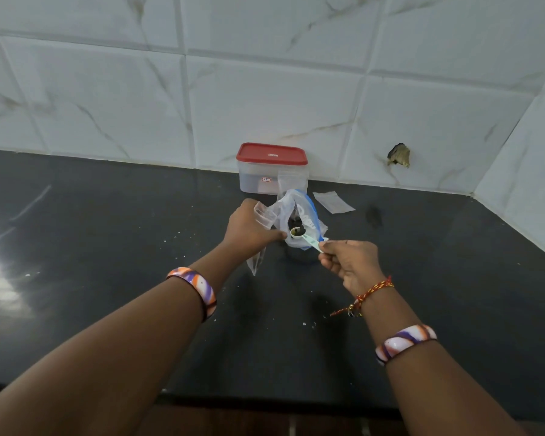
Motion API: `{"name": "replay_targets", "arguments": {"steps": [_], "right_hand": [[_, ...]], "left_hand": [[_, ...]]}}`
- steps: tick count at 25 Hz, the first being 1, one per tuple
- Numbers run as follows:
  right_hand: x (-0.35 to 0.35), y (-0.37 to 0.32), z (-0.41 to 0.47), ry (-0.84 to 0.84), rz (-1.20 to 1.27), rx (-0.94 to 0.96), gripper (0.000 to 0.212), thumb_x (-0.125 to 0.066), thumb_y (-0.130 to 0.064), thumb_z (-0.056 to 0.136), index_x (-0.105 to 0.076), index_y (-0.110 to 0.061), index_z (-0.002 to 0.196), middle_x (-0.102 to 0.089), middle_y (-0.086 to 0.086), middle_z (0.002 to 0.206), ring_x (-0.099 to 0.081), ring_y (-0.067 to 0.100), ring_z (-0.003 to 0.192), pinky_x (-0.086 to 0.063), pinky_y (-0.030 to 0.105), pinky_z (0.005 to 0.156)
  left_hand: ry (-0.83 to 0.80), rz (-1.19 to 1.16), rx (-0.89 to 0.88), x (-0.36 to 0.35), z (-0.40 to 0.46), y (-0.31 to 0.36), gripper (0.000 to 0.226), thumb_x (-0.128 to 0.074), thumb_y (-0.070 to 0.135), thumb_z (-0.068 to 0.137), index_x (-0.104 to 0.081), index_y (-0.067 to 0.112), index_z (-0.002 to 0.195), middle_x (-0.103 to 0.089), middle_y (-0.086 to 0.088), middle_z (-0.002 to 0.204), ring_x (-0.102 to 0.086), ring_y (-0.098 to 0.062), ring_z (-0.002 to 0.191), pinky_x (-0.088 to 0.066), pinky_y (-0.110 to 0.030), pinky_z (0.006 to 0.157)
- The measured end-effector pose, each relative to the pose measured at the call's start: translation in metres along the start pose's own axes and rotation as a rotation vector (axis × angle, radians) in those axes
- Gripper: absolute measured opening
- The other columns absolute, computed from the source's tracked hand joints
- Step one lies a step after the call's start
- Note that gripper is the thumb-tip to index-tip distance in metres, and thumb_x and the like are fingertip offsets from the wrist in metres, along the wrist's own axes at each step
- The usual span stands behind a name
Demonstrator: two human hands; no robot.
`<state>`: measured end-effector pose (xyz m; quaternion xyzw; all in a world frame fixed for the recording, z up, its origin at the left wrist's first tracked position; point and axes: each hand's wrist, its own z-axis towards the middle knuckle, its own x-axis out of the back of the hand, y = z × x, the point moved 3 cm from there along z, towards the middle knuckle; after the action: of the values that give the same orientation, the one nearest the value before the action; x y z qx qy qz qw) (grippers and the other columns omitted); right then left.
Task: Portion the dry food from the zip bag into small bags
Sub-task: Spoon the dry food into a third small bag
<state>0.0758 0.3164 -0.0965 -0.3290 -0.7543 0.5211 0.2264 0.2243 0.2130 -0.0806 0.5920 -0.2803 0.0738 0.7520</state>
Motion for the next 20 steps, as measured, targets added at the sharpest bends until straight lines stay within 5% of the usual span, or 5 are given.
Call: {"name": "replay_targets", "arguments": {"steps": [9,13,16,18,20], "right_hand": [[-0.007,-0.034,-0.036,-0.193,-0.153,0.308,0.004,-0.068,0.002,0.079,-0.066,0.001,0.075,-0.062,0.007,0.060,-0.056,0.008,0.042,-0.049,0.013,0.044],[-0.031,-0.048,-0.059,0.061,-0.899,1.112,0.004,-0.070,-0.006,0.074,-0.072,-0.010,0.072,-0.068,0.006,0.067,-0.062,0.021,0.062,-0.050,0.028,0.059],[-0.040,-0.042,-0.069,0.196,-1.114,1.640,0.013,-0.078,0.000,0.060,-0.068,-0.007,0.063,-0.066,0.009,0.059,-0.062,0.024,0.050,-0.045,0.022,0.043],[-0.036,-0.041,-0.063,0.150,-0.998,1.575,0.005,-0.073,-0.003,0.067,-0.070,-0.005,0.066,-0.068,0.010,0.061,-0.063,0.024,0.052,-0.048,0.023,0.047],[-0.024,-0.043,-0.046,0.138,-0.727,1.230,0.006,-0.068,-0.007,0.076,-0.074,-0.006,0.074,-0.071,0.009,0.069,-0.066,0.022,0.061,-0.053,0.029,0.058]], "left_hand": [[-0.085,0.213,-0.105,-0.001,-0.009,-0.007,0.070,-0.084,0.025,0.062,-0.049,0.010,0.121,-0.057,-0.009,0.118,-0.053,-0.017,0.100,-0.041,-0.025,0.078],[-0.042,0.150,-0.103,0.000,-0.005,0.006,0.063,-0.084,0.020,0.062,-0.051,0.006,0.114,-0.057,-0.008,0.107,-0.054,-0.019,0.096,-0.040,-0.026,0.075],[-0.017,0.046,-0.018,0.001,0.000,0.009,0.061,-0.083,0.018,0.063,-0.052,0.006,0.114,-0.056,-0.004,0.101,-0.053,-0.017,0.092,-0.041,-0.026,0.074],[0.004,0.025,0.009,0.000,0.004,0.007,0.060,-0.082,0.019,0.063,-0.052,0.006,0.114,-0.059,-0.006,0.105,-0.055,-0.019,0.095,-0.042,-0.027,0.075],[0.035,-0.001,0.029,-0.003,0.008,0.007,0.060,-0.082,0.021,0.064,-0.053,0.006,0.114,-0.061,-0.008,0.112,-0.058,-0.021,0.101,-0.044,-0.027,0.078]]}}
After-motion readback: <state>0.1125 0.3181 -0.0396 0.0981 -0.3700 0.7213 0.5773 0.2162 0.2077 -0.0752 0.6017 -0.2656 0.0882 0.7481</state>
